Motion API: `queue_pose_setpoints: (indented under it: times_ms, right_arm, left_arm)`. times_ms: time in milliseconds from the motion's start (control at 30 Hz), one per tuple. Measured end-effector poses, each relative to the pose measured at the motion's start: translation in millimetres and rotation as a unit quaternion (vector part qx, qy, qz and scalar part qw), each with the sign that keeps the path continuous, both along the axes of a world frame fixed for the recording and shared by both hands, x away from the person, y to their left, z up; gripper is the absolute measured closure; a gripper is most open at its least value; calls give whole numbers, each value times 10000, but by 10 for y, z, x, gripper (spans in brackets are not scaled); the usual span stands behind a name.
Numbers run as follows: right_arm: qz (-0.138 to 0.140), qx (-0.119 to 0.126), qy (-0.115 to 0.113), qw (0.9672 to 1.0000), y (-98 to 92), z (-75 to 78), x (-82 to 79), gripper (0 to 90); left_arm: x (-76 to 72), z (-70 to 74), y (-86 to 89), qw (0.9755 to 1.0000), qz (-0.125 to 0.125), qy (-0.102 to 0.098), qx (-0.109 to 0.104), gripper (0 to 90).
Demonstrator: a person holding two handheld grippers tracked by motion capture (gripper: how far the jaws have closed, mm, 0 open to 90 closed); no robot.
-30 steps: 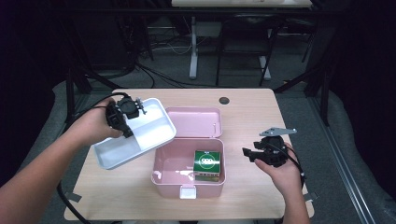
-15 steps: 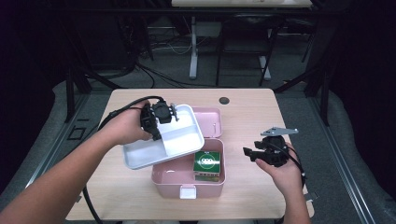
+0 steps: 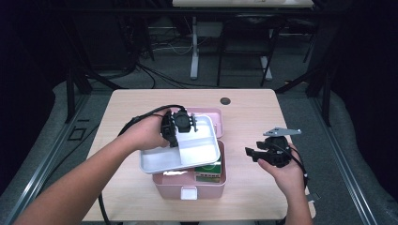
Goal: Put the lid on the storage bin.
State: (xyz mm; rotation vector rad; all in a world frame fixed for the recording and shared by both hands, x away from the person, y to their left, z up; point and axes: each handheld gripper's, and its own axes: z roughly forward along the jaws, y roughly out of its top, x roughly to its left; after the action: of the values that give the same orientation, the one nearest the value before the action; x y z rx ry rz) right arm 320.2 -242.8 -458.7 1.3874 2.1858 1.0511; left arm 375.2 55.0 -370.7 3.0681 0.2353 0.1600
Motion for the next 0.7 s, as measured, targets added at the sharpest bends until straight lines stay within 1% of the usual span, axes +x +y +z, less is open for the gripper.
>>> queue_pose_setpoints:
  times_ms: [67, 200, 267, 333, 367, 433, 467, 500, 533, 633, 700]
  right_arm:
    - [22, 23, 25, 10000, -7, 3, 1, 462]
    - [-20, 36, -7, 10000, -11, 1, 2, 462]
    - [-1, 43, 4, 10000, -21, 6, 2, 463]
    - [-21, 59, -21, 10000, -22, 4, 1, 463]
    - [-31, 59, -16, 10000, -24, 5, 1, 462]
    - [-38, 59, -33, 10000, -29, 7, 1, 463]
    - [-23, 56, -21, 10000, -33, 10, 0, 463]
    - [-10, 53, -5, 10000, -38, 15, -1, 463]
    - [-15, 93, -38, 9999, -37, 10, 0, 463]
    - [-46, 83, -75, 9999, -39, 9, -1, 463]
    - [-44, 65, -62, 10000, -44, 13, -2, 463]
  left_arm:
    - [-5, -29, -40, 10000, -66, 38, 1, 891]
    - [-16, -77, -120, 9998, -211, 38, -36, 891]
    - [-29, -114, -167, 9994, -327, 110, -15, 891]
    - [-46, -146, -203, 9989, -463, 101, 21, 891]
    - [-57, -165, -224, 9986, -518, 129, 10, 891]
    - [-71, -184, -252, 9982, -578, 144, -2, 891]
    - [-78, -202, -265, 9981, -589, 186, -8, 891]
    - [-80, -220, -273, 9979, -623, 184, 2, 891]
    - [-81, -229, -280, 9977, -648, 190, 37, 891]
    - [-92, -283, -291, 9976, -661, 211, 9, 891]
    - [-89, -325, -295, 9973, -675, 278, -8, 891]
